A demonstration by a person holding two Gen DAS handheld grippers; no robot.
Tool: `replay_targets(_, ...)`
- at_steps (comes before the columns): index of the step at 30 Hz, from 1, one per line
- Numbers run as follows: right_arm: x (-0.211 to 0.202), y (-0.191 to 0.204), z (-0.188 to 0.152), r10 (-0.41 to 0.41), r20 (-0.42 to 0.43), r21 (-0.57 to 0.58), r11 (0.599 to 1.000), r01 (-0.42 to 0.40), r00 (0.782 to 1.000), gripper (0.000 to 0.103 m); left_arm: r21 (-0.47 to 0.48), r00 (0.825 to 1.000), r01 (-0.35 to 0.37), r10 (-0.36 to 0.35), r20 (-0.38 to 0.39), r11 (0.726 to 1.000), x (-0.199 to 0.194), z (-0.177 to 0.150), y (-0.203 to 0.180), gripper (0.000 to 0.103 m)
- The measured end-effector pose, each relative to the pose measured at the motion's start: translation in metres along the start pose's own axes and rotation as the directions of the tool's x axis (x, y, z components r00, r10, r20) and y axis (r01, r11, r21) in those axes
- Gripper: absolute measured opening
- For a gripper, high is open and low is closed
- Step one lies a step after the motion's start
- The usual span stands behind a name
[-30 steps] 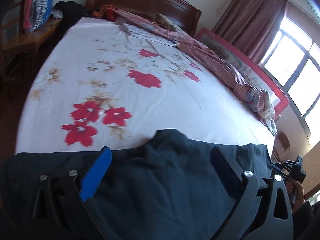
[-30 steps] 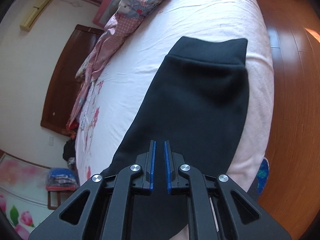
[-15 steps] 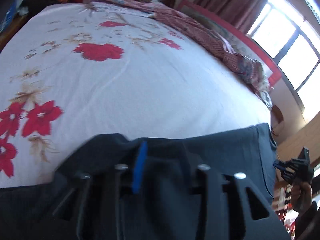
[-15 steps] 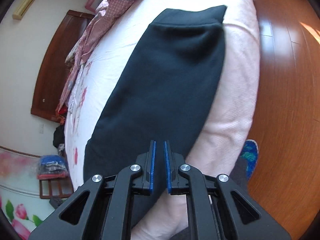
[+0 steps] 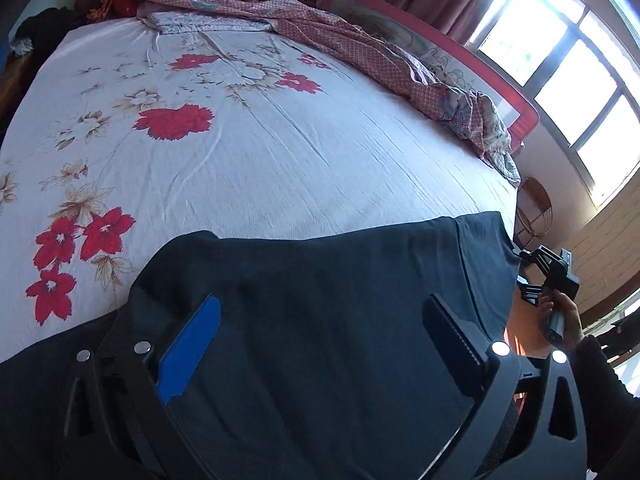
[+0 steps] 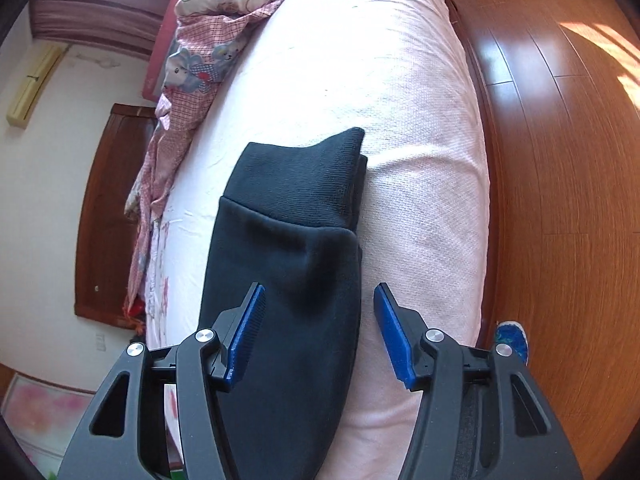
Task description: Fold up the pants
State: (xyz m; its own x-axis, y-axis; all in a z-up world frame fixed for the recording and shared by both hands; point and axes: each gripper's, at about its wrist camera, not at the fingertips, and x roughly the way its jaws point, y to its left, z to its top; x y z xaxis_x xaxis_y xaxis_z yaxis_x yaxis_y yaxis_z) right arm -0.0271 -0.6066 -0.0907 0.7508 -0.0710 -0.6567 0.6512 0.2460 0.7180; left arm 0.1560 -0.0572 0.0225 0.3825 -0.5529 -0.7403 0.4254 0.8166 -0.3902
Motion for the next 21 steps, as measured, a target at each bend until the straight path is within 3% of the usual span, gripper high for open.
replay_targets(2, -0.003, 0.008, -0.003, -0.027, 0.025, -0.060, 0.998, 0.029, 0.999, 0.054, -0.042, 1.000, 0.002, -0.002, -0.003, 0.999, -0.016, -0.009, 0.010, 0.101)
replay_targets(3, -0.004, 0.016, -0.006, -0.076, 0.035, -0.113, 0.990, 0.080, 0.996, 0.045, -0.066, 1.000, -0.002, 0.001, -0.006, 0.998, -0.022, -0.014, 0.016, 0.101)
replay_targets(5, -0.007, 0.031, -0.011, -0.083, 0.008, -0.190, 0.978, 0.083, 0.996, 0.034, -0.108, 0.999, -0.028, 0.027, -0.018, 0.994, -0.034, -0.025, 0.028, 0.101)
replay_targets(7, -0.007, 0.039, -0.012, -0.072, -0.007, -0.225, 0.972, 0.069, 0.997, 0.034, -0.138, 0.999, -0.048, 0.045, -0.030, 0.989, -0.042, -0.035, 0.038, 0.101)
replay_targets(10, 0.011, 0.023, -0.001, -0.037, -0.069, -0.118, 0.993, 0.028, 0.997, 0.034, -0.176, 0.999, -0.040, 0.035, -0.033, 0.984, -0.051, -0.051, 0.048, 0.101)
replay_targets(13, 0.012, 0.018, 0.000, 0.010, -0.049, -0.065, 0.998, -0.013, 0.999, 0.034, -0.203, 0.999, -0.036, 0.031, -0.024, 0.979, -0.058, -0.062, 0.051, 0.101)
replay_targets(15, 0.010, 0.032, -0.004, -0.075, -0.038, -0.126, 0.990, 0.069, 0.996, 0.011, -0.219, 0.999, -0.032, 0.030, -0.012, 0.975, -0.064, -0.066, 0.053, 0.101)
replay_targets(16, 0.005, 0.042, -0.006, -0.090, -0.018, -0.156, 0.984, 0.086, 0.996, 0.010, -0.235, 1.000, -0.030, 0.029, -0.008, 0.972, -0.068, -0.069, 0.055, 0.101)
replay_targets(18, -0.010, 0.080, -0.015, -0.118, 0.045, -0.294, 0.948, 0.126, 0.992, 0.009, -0.269, 1.000, -0.018, 0.019, 0.003, 0.963, -0.076, -0.071, 0.060, 0.101)
replay_targets(20, -0.025, 0.132, -0.037, -0.130, 0.122, -0.500, 0.849, 0.174, 0.984, 0.009, -0.297, 0.999, -0.023, 0.034, 0.032, 0.955, -0.092, -0.075, 0.067, 0.101)
replay_targets(21, -0.032, 0.160, -0.055, -0.125, 0.158, -0.603, 0.773, 0.196, 0.980, 0.009, -0.304, 0.998, -0.029, 0.046, 0.051, 0.952, -0.101, -0.076, 0.070, 0.101)
